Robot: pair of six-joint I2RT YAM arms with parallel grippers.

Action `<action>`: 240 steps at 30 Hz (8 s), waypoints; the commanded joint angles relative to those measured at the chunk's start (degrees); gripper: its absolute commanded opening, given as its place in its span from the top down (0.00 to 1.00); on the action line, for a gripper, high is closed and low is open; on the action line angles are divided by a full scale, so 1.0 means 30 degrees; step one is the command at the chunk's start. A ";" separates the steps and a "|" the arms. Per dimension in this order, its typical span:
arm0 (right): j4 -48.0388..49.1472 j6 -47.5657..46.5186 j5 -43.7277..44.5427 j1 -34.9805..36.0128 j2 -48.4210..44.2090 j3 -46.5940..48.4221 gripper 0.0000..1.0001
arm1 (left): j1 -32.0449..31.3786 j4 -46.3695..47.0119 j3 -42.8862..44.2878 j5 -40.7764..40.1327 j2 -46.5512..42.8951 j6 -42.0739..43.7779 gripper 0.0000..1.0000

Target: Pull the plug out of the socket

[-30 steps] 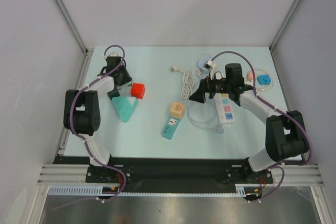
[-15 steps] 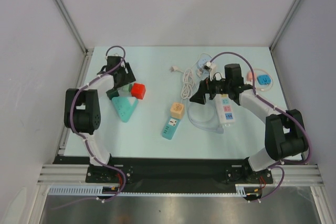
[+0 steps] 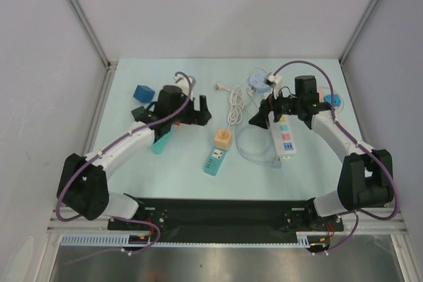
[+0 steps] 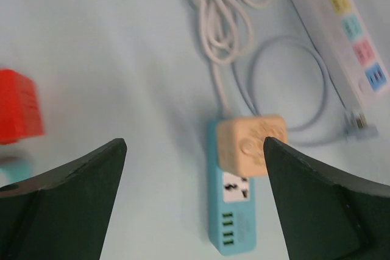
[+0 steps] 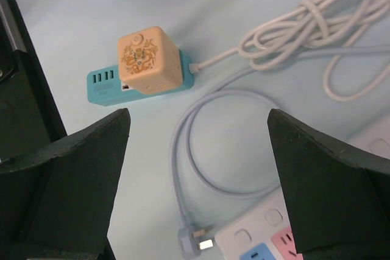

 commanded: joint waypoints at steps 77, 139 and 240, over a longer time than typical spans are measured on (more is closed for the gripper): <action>0.7633 1.1965 0.3137 0.4007 0.1578 -0.3634 0.03 | -0.5104 1.1288 -0.3097 -0.6594 -0.0144 -1.5413 1.00; 0.4204 0.9768 0.8763 0.4506 0.4860 -0.1231 1.00 | -0.3903 0.0216 -0.4093 -0.1378 -0.3655 -0.5630 1.00; -0.1509 -0.0427 0.3988 0.5358 0.1582 0.1348 0.00 | 1.0043 0.0564 -0.3362 0.1784 -0.1523 -0.7094 0.99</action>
